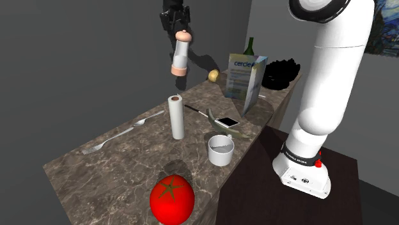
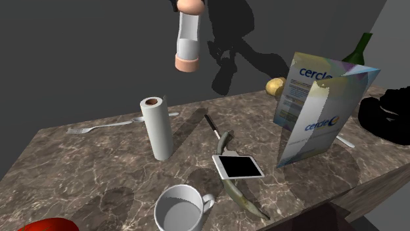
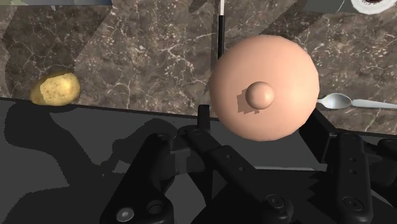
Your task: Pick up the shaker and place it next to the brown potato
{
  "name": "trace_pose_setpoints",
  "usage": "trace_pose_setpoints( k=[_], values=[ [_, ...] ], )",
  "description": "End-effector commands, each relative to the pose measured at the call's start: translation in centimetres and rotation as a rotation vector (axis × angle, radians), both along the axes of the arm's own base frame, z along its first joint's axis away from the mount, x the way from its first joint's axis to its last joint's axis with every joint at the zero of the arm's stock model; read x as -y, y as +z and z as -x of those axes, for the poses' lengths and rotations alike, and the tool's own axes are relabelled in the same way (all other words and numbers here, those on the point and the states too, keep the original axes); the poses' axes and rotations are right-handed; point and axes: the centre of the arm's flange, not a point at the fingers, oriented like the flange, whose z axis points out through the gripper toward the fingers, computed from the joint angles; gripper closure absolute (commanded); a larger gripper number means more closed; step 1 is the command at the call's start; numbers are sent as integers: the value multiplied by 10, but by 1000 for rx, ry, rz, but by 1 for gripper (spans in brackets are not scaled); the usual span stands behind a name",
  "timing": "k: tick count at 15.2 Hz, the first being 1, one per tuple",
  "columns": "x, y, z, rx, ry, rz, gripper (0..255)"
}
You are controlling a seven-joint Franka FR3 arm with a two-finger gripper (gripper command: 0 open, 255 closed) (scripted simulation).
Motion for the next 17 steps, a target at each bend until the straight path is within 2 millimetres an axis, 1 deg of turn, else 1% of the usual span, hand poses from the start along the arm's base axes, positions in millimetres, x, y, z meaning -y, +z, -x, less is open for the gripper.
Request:
trace_pose_setpoints(
  k=[1,17],
  values=[
    [27,-1,-1,1,1,0,255],
    [238,0,5,1,1,0,255]
  ],
)
